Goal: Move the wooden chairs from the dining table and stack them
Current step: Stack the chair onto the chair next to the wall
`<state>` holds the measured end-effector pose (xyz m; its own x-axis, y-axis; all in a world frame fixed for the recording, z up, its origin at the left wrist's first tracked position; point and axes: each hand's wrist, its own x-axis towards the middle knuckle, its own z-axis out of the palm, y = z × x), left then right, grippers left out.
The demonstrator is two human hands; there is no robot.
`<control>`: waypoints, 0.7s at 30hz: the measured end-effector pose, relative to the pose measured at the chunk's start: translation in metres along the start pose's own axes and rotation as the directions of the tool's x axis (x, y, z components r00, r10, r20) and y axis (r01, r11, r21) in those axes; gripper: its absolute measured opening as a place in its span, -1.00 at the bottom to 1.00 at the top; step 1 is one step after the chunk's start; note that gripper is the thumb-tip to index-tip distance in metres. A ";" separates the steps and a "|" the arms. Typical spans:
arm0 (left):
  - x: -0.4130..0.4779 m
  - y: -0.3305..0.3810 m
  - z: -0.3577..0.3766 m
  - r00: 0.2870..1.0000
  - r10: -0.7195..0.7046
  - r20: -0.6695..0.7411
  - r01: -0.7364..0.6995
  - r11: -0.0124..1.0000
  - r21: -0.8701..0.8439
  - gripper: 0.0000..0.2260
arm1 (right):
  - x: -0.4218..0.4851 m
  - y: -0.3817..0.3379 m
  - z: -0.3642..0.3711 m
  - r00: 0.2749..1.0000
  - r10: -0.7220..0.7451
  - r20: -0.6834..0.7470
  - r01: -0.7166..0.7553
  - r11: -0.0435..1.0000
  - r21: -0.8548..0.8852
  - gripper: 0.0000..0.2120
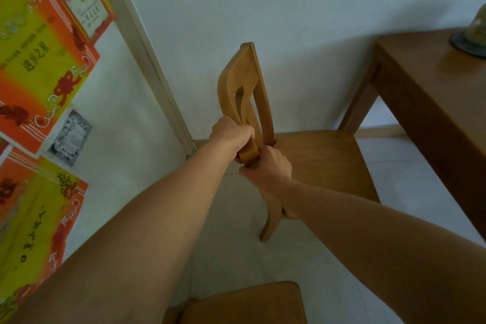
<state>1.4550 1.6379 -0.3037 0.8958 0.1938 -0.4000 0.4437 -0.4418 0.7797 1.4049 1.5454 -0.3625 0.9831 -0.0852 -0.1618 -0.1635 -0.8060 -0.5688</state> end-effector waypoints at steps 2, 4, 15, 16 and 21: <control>-0.002 -0.008 -0.012 1.000 0.005 0.007 -0.005 1.000 -0.001 -0.88 | -0.006 -0.010 0.009 1.000 -0.011 -0.008 0.011 1.000 0.011 -0.82; -0.004 -0.015 -0.026 1.000 0.007 0.007 -0.007 1.000 -0.005 -0.88 | -0.011 -0.021 0.018 1.000 -0.026 -0.005 0.026 0.999 0.021 -0.82; -0.031 -0.083 -0.126 0.999 -0.037 -0.040 0.037 0.999 0.012 -0.90 | -0.063 -0.102 0.079 0.984 -0.161 0.079 0.162 0.987 -0.009 -0.84; -0.033 -0.090 -0.135 0.998 -0.039 -0.047 0.040 0.999 0.018 -0.91 | -0.068 -0.109 0.086 0.982 -0.167 0.089 0.169 0.985 -0.014 -0.84; -0.048 -0.123 -0.172 0.997 -0.056 -0.059 0.058 0.998 0.030 -0.83 | -0.096 -0.138 0.115 0.973 -0.186 0.133 0.190 0.982 -0.017 -0.82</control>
<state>1.3617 1.8338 -0.2978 0.8696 0.2692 -0.4139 0.4936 -0.4562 0.7405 1.3236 1.7322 -0.3615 0.9766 0.1449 -0.1588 0.0277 -0.8172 -0.5757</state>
